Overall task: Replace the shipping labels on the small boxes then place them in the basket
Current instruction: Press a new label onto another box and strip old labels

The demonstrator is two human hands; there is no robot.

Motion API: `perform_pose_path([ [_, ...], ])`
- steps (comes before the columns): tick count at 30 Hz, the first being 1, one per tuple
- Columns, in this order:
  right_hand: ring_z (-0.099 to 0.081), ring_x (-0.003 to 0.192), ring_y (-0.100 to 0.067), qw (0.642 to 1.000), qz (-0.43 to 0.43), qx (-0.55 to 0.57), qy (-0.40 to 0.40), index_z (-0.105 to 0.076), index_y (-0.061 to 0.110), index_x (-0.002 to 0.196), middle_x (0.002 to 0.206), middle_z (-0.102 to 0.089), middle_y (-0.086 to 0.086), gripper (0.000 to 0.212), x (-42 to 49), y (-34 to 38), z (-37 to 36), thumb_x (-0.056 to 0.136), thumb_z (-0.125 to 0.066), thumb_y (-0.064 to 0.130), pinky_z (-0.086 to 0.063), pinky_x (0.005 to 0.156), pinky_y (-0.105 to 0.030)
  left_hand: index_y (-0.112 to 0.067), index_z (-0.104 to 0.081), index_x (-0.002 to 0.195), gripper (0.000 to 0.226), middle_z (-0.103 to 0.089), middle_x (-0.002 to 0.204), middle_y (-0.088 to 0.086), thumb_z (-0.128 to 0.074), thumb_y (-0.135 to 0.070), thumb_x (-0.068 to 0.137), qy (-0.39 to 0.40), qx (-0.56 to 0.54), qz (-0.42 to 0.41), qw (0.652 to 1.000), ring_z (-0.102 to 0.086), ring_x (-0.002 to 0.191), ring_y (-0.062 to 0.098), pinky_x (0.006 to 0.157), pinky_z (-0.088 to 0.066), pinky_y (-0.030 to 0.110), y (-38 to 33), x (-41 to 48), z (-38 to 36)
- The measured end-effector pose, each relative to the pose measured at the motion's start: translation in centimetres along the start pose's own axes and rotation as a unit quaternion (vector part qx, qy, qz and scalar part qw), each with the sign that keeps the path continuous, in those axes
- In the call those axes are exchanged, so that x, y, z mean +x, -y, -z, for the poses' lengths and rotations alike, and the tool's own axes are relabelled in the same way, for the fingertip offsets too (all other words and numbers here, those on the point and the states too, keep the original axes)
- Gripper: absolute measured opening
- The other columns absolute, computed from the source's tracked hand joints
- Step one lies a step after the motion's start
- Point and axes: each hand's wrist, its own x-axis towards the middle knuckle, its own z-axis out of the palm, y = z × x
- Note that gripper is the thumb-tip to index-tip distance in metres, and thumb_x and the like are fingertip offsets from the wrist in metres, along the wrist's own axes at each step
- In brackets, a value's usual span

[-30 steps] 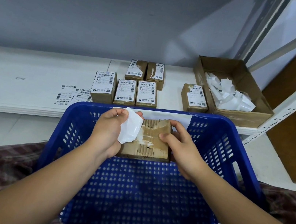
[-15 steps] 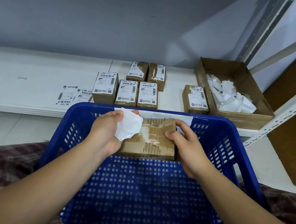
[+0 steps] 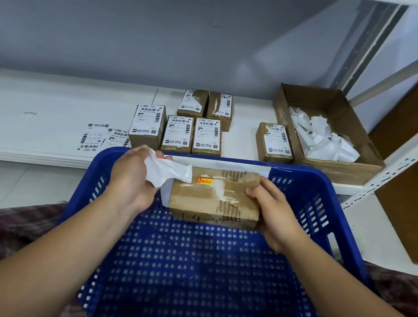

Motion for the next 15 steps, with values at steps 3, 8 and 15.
perform_pose_path([
  [3, -0.068, 0.091, -0.021, 1.000, -0.013, 0.003, -0.008, -0.065, 0.018, 0.112, 0.106, -0.071, -0.007, 0.024, 0.12, -0.22, 0.09, 0.097, -0.047, 0.014, -0.054, 0.065, -0.034, -0.013, -0.053, 0.090, 0.011, -0.053, 0.067, 0.003, -0.046, -0.014, 0.099, 0.015, -0.028, 0.005, 0.999, -0.058, 0.065, 0.019, 0.064, -0.053, 0.036, 0.09, -0.06, -0.18],
  [8, -0.064, 0.081, -0.019, 0.999, -0.042, 0.016, -0.008, -0.066, 0.017, 0.101, 0.094, -0.069, -0.009, 0.024, 0.15, -0.40, 0.33, 0.098, -0.042, 0.020, -0.051, 0.066, -0.033, -0.011, -0.048, 0.098, 0.009, -0.039, 0.057, 0.001, -0.039, -0.014, 0.101, 0.030, -0.121, 0.036, 0.992, -0.040, 0.052, 0.013, 0.058, -0.056, 0.038, -0.41, -0.27, -0.09],
  [15, -0.065, 0.079, -0.021, 0.995, -0.082, 0.034, -0.040, -0.065, 0.014, 0.100, 0.089, -0.070, -0.008, 0.022, 0.56, -0.64, 0.32, 0.096, -0.046, 0.023, -0.051, 0.066, -0.034, -0.013, -0.048, 0.092, 0.015, -0.035, 0.069, 0.002, -0.036, -0.009, 0.101, -0.011, -0.114, -0.031, 0.993, -0.034, 0.054, 0.013, 0.071, -0.055, 0.049, -0.71, -0.26, -0.10],
])
